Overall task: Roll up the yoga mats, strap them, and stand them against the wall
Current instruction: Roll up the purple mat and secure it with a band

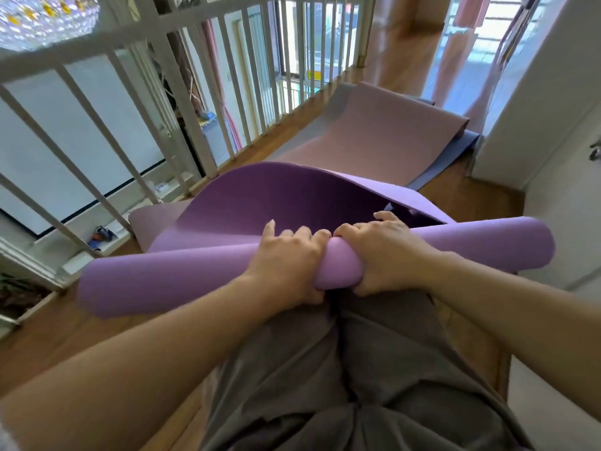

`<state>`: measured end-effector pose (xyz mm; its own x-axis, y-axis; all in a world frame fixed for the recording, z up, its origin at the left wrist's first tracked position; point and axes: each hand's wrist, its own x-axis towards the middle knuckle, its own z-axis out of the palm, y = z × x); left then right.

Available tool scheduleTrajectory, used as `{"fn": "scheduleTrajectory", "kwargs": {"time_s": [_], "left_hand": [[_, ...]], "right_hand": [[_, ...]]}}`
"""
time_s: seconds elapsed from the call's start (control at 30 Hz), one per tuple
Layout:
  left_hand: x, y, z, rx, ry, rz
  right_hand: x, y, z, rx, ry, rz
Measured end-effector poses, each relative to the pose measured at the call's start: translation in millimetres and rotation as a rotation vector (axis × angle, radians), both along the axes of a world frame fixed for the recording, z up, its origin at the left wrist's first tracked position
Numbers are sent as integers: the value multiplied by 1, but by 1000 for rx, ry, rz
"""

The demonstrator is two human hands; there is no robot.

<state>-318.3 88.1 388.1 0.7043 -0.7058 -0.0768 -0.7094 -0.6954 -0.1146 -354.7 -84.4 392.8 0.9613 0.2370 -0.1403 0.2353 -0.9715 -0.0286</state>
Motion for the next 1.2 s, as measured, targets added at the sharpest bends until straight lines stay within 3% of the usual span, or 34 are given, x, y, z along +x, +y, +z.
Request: {"fn": "scheduleTrajectory", "kwargs": {"time_s": [0.17,0.37,0.43,0.5,0.57,0.63,0.73,0.87,0.93,1.07,1.2], "left_hand": [[-9,7,30,-38,-26,-101],[-40,18,6,27,58,-182],[-34,18,4,-2,127,-165],[-26,17,7,-14,212,-163],[-18,15,12,1,307,-150],[-12,10,16,31,389,-131],[-4,6,18,56,457,-107],[5,4,16,68,501,-111],[8,2,15,75,510,-107],[13,0,15,78,532,-101],[17,-1,15,97,534,-111]], "right_hand": [[-15,1,36,-4,24,83],[-55,17,4,3,80,95],[-50,10,10,96,156,70],[-38,-3,21,313,201,-20],[-16,-30,16,443,-37,-183],[7,-61,4,209,-196,-367],[35,-97,-20,-125,48,-551],[54,-111,-40,-154,254,-717],[61,-112,-42,-118,181,-735],[85,-108,-38,-105,-197,-593],[114,-113,-7,-51,-412,-549]]}}
